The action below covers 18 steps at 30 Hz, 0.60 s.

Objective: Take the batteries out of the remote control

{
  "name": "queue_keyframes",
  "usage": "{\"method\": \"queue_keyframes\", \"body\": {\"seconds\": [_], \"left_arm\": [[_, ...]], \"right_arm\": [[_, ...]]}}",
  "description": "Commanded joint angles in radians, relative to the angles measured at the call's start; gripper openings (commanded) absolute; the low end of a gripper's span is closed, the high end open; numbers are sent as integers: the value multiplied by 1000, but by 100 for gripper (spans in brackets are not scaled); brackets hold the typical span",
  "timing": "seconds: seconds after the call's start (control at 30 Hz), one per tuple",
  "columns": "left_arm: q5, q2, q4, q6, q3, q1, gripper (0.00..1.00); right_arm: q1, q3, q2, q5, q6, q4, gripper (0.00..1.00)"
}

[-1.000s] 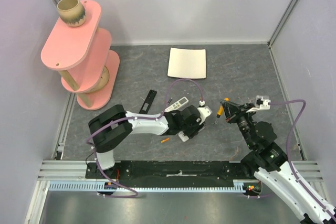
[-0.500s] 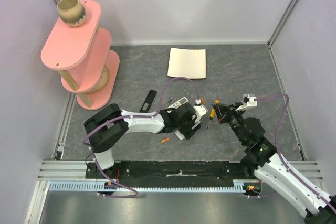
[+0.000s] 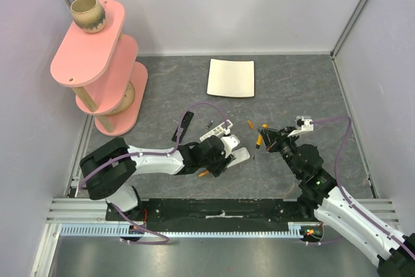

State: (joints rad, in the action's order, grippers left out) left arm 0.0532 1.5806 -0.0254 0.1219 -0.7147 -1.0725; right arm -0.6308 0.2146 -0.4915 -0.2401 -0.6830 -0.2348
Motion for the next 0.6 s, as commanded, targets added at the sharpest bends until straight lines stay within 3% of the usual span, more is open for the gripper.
{"method": "queue_keyframes", "body": {"seconds": [0.0,0.2,0.43,0.53,0.57], "left_arm": [[-12,32,42,64,38,-3,56],[2,76,30,16,-23,12,42],[-18,104,1,27,-72,78,36],[-27,101,-10,30,-72,85,39],[-36,101,-11,28,-66,85,52]], "right_arm": [[-1,-17,-36,21,-13,-98,0],[0,-34,-82,13,-1,-155,0],[0,-69,-212,24,17,-351,0],[0,-69,-303,36,17,-448,0],[2,-66,-349,42,17,-481,0]]}}
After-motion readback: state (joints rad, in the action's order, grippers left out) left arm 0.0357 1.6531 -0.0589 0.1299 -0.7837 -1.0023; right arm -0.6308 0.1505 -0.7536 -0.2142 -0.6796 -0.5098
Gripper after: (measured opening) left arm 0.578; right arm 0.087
